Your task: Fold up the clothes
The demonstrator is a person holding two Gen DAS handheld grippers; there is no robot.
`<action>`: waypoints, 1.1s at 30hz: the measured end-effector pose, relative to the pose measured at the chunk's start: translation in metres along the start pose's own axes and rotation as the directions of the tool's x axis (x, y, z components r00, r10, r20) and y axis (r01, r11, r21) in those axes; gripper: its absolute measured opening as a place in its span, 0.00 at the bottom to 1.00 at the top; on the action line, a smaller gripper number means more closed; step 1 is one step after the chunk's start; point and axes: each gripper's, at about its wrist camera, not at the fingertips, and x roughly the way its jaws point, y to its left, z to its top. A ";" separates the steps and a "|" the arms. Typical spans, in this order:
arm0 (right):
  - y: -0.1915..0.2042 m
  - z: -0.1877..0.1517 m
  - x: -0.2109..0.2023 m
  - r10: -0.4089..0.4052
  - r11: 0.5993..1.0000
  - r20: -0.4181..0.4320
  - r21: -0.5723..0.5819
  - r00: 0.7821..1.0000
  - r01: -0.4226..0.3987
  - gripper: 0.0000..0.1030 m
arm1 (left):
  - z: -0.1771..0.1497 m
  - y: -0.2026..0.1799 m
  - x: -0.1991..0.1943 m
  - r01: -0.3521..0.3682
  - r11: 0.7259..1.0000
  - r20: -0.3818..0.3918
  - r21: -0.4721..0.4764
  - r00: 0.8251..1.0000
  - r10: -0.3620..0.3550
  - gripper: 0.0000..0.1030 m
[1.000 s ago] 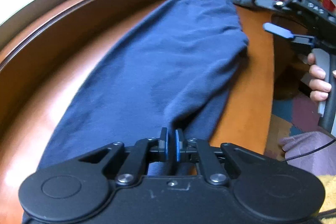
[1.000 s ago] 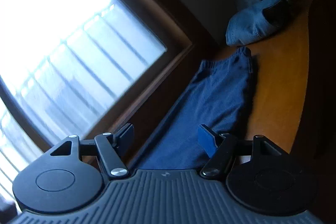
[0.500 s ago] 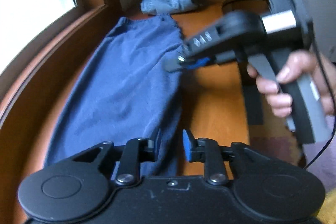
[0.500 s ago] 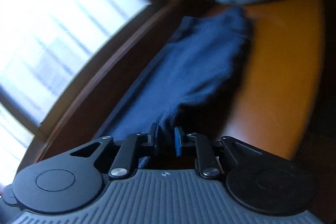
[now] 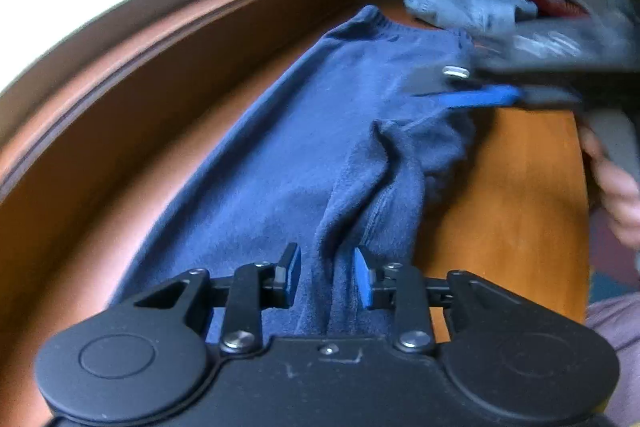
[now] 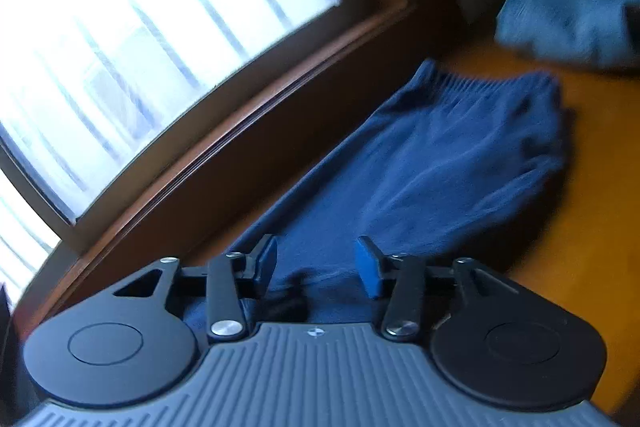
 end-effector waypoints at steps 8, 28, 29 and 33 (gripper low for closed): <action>0.058 -0.031 -0.002 -0.106 0.951 -0.048 -0.295 0.993 0.088 0.41 | -0.010 0.004 -0.007 0.064 0.998 0.011 0.012 0.998 -0.064 0.26; 0.078 -0.038 -0.005 -0.263 0.914 -0.059 -0.335 0.963 0.229 0.36 | -0.026 0.020 -0.031 0.094 0.995 0.051 -0.044 0.995 -0.091 0.27; 0.079 -0.037 0.000 -0.269 0.908 -0.057 -0.349 0.962 0.233 0.36 | -0.027 0.019 -0.033 0.094 0.995 0.052 -0.033 0.994 -0.092 0.27; 0.087 -0.034 0.019 -0.301 0.873 -0.054 -0.418 0.952 0.252 0.02 | -0.029 0.017 -0.038 0.089 0.996 0.054 -0.011 0.995 -0.088 0.27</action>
